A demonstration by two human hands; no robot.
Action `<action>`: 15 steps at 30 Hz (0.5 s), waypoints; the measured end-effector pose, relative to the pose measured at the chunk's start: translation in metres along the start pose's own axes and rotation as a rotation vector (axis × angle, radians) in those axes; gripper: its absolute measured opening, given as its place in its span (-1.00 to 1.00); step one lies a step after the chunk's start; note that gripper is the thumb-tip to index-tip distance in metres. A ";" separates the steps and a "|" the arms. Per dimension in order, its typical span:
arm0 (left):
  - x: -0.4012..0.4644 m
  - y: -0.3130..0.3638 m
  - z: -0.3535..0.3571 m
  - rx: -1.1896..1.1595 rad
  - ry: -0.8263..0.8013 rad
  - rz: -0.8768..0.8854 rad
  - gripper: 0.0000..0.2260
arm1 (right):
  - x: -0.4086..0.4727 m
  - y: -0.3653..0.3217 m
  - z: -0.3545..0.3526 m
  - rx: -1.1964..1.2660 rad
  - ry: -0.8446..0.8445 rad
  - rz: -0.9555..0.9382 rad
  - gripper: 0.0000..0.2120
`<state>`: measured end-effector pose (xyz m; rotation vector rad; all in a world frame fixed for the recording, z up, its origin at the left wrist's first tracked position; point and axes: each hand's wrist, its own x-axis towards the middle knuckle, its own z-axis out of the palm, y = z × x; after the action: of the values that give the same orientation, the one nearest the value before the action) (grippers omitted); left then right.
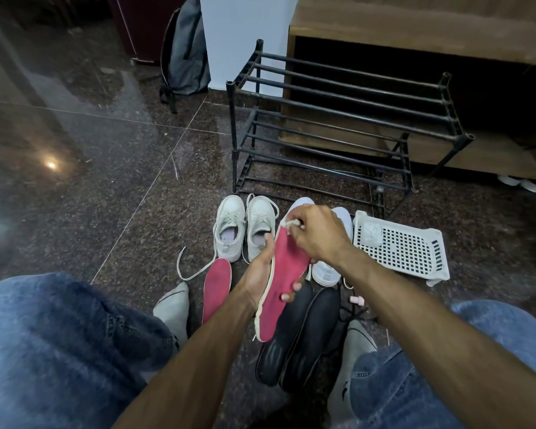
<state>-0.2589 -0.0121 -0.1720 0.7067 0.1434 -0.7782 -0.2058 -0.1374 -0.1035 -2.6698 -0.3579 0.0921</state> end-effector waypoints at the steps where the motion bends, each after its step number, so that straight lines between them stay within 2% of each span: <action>1: 0.001 -0.001 -0.002 0.007 0.023 0.004 -0.32 | -0.005 -0.002 0.002 0.055 -0.054 -0.033 -0.83; 4: 0.004 -0.004 -0.007 0.068 0.071 0.029 -0.39 | -0.024 -0.005 0.008 0.068 -0.172 -0.135 -0.85; 6: 0.003 -0.006 -0.005 0.071 0.062 0.028 -0.40 | -0.024 -0.002 0.010 -0.048 -0.127 -0.151 -0.82; 8: 0.004 -0.006 -0.005 0.057 0.040 0.011 -0.38 | -0.014 0.003 0.007 -0.137 -0.039 -0.089 -0.78; 11: 0.003 -0.003 -0.007 0.050 -0.033 -0.020 -0.28 | 0.004 0.013 -0.006 -0.113 0.080 0.097 -0.76; 13: 0.002 -0.001 -0.010 0.079 -0.054 -0.039 -0.26 | 0.007 0.019 -0.010 -0.045 0.112 0.209 -0.79; 15: 0.003 -0.001 -0.011 0.093 -0.049 -0.034 -0.29 | 0.001 0.018 -0.007 0.001 0.088 0.238 -0.82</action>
<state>-0.2561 -0.0070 -0.1816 0.7746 0.0754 -0.8378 -0.1995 -0.1555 -0.1048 -2.6942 -0.0114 0.0470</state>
